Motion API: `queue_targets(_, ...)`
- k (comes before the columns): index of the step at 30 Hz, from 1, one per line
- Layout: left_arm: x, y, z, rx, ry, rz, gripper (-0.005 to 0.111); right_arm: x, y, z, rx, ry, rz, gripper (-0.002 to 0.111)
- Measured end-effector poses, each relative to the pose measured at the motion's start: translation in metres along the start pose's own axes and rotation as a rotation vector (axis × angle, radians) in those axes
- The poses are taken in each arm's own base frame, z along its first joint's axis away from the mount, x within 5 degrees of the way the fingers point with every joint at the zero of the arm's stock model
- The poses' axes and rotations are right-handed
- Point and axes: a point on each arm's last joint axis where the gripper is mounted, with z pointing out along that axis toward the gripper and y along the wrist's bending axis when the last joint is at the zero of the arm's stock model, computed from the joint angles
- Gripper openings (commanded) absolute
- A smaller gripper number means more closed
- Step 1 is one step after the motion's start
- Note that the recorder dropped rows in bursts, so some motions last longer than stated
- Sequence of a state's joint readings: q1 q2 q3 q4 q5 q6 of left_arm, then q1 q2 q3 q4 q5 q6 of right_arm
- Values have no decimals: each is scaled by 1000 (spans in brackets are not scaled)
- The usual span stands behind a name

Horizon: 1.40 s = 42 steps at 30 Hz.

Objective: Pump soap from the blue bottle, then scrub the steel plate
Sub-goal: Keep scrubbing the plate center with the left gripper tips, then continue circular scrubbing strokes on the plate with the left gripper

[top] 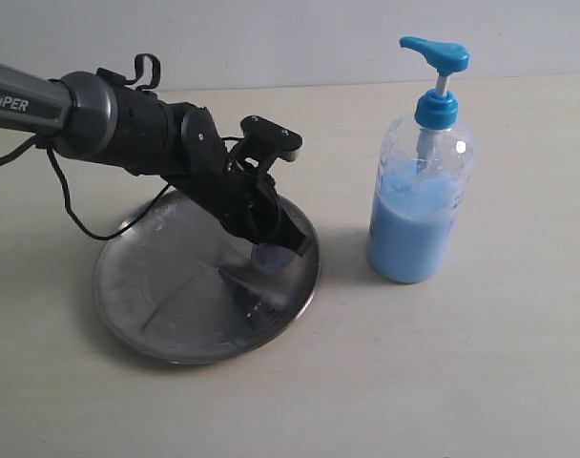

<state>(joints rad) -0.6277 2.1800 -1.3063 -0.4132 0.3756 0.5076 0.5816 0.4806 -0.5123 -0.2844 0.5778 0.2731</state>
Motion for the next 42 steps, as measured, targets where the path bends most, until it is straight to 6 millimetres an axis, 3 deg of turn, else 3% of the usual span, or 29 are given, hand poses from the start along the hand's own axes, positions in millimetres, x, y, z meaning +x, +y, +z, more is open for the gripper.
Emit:
queue_targets(22, 11, -1, -15, 4, 200, 46, 0, 0, 0, 0, 0, 0, 0, 0)
queue_targets(32, 8, -9, -21, 120, 223, -11, 0, 0, 0, 0, 0, 0, 0, 0)
queue_targets(42, 3, -17, -14, 216, 213, -93, 0, 0, 0, 0, 0, 0, 0, 0)
